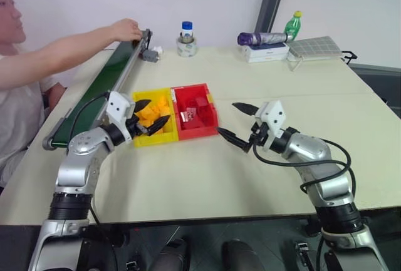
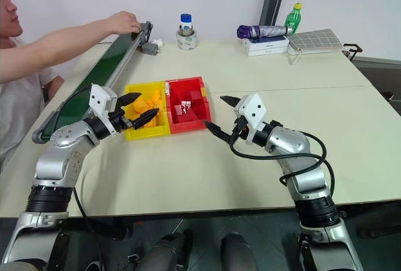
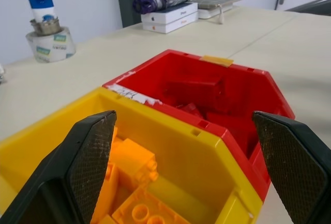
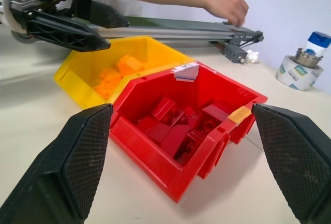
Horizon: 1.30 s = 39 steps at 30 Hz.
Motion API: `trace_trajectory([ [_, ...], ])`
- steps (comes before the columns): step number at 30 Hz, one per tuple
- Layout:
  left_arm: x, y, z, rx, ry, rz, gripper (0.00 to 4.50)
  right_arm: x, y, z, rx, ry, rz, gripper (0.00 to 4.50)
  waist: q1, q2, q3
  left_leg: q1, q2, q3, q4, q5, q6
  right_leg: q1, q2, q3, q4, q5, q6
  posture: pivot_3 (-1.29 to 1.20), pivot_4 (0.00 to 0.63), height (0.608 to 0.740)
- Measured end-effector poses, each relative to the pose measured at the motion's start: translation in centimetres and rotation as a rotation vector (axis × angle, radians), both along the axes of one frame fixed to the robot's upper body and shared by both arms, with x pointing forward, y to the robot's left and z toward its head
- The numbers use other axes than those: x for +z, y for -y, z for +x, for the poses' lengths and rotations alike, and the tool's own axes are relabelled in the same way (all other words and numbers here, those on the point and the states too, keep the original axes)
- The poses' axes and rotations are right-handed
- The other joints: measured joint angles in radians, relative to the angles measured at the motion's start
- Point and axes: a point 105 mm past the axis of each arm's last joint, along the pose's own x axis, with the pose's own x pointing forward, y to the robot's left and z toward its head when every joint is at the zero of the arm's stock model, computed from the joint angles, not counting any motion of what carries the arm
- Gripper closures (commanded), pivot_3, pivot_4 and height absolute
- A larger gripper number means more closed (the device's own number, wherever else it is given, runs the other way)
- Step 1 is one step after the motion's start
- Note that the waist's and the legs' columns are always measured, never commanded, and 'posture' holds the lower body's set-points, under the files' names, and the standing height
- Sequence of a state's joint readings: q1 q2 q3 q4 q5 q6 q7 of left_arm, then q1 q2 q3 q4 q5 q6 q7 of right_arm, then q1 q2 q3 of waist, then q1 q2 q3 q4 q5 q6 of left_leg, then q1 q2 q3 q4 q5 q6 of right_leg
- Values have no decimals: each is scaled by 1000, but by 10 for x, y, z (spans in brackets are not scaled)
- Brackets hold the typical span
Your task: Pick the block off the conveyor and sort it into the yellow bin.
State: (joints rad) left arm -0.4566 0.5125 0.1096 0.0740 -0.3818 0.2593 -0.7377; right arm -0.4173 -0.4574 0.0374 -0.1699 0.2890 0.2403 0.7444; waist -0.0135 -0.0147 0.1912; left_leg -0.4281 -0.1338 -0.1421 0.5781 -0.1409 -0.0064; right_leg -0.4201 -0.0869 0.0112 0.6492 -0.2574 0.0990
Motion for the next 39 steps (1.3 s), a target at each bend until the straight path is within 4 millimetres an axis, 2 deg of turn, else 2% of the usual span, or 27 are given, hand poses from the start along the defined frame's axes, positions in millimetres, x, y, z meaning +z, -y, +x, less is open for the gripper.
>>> trace_trajectory([
  [9, 9, -5, 0, 28, 32, -9, 84, 8, -3, 3, 8, 26, 13, 0, 1, 0, 0, 0, 0, 0, 0, 0, 0, 0, 0, 0, 0, 0, 0, 0, 150, 740],
  [14, 15, -9, -4, 15, 46, 29, 84, 6, -13, 2, 37, 25, 29, 0, 0, 0, 0, 0, 0, 0, 0, 0, 0, 0, 0, 0, 0, 0, 0, 0, 150, 740],
  [19, 14, -20, -17, 31, 50, -6, 84, 4, -14, 6, 44, 16, 27, 0, -4, 0, 0, 0, 0, 1, 0, 0, 0, -1, 0, 1, 0, 0, 0, 0, 150, 740],
  [28, 0, -65, -55, 243, 49, -4, 84, 5, -19, 8, 85, 17, 20, 0, 0, 0, 0, 0, 2, 2, -1, -1, -2, -1, 1, 1, 0, -1, -3, 0, 150, 740],
  [33, 4, -112, -58, 560, 139, -52, 84, 6, -27, 9, 127, 11, 25, 0, 4, 0, 0, 1, 2, 2, 0, -1, -2, 1, 1, 1, 0, -1, -4, 0, 150, 740],
  [37, -11, -130, -59, 715, 116, -105, 84, 3, -32, 8, 147, 0, 31, 0, 3, 0, 0, 0, 2, 3, 0, -1, -2, 0, 1, 1, 0, -1, -4, 0, 150, 740],
  [39, -10, -135, -61, 756, 121, -125, 84, 3, -32, 8, 148, 3, 31, 0, 3, 0, 0, 0, 2, 3, 0, -1, -2, 0, 1, 1, 0, -1, -4, 0, 150, 740],
])
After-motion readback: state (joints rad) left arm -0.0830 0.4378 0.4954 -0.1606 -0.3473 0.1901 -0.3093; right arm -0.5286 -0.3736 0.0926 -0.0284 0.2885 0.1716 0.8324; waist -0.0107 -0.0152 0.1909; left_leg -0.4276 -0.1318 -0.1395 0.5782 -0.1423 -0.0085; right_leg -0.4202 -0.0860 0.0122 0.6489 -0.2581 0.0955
